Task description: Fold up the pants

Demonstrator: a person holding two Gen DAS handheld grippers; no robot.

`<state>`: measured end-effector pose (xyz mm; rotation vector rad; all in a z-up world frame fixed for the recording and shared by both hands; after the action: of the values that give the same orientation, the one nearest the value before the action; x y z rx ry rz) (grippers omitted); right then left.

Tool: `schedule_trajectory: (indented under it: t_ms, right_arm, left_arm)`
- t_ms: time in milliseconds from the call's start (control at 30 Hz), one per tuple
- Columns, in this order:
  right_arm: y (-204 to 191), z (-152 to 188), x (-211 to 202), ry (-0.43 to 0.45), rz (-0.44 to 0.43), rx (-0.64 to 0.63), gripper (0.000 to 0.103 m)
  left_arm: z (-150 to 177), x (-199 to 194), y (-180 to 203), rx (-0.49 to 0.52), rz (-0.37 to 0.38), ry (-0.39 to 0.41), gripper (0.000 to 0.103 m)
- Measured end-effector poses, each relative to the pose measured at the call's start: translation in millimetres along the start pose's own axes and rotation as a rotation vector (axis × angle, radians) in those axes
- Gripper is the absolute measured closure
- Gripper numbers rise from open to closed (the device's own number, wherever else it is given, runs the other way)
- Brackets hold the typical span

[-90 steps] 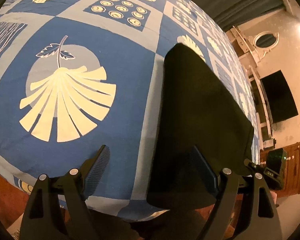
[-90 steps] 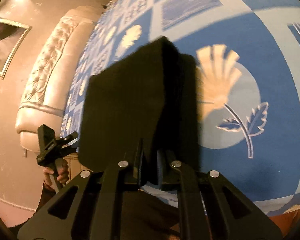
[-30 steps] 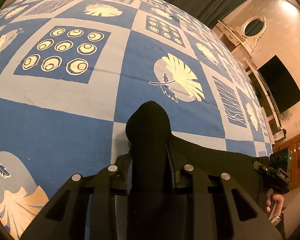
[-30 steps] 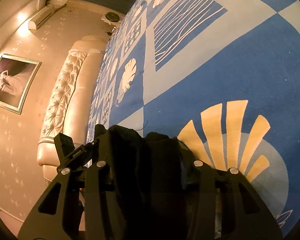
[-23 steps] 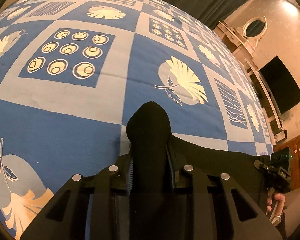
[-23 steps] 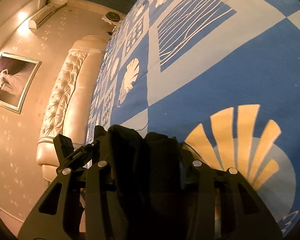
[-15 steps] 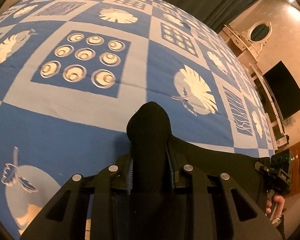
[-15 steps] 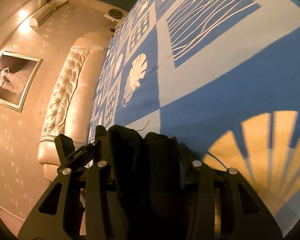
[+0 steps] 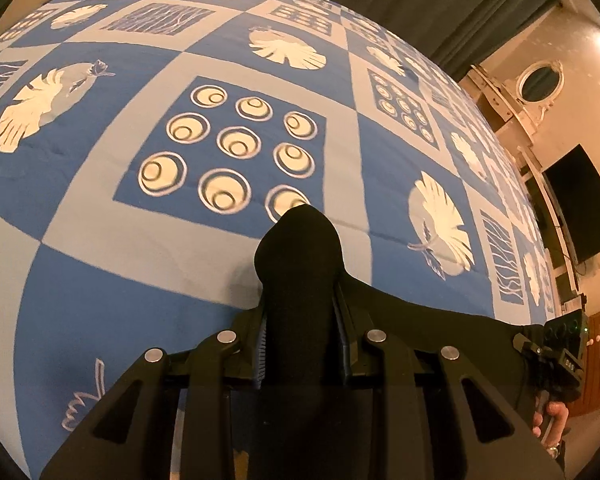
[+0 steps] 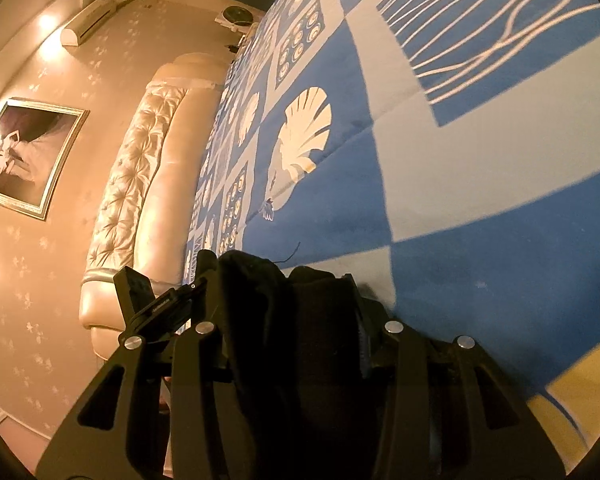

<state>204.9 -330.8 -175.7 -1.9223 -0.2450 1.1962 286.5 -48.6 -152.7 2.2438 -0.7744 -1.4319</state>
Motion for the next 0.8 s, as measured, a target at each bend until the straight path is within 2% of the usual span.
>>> schedule_trajectory:
  t_ms: [800]
  right_arm:
    - [-7, -26, 24, 0.002, -0.022, 0.010, 0.065]
  left_arm:
    - [-30, 16, -21, -0.021, 0.017, -0.006, 0.075]
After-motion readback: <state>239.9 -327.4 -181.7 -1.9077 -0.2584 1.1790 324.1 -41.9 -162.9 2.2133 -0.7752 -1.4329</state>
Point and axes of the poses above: each gripper's, at about its wrist camera, not at the fingertips, and x roughly the way its jaws point, y to its right, z to its underside, the point moved 10 cm from there along x, roughly the way its jaws point, and after that the axes turned 12 degrees about z, right-handed, at the moved point
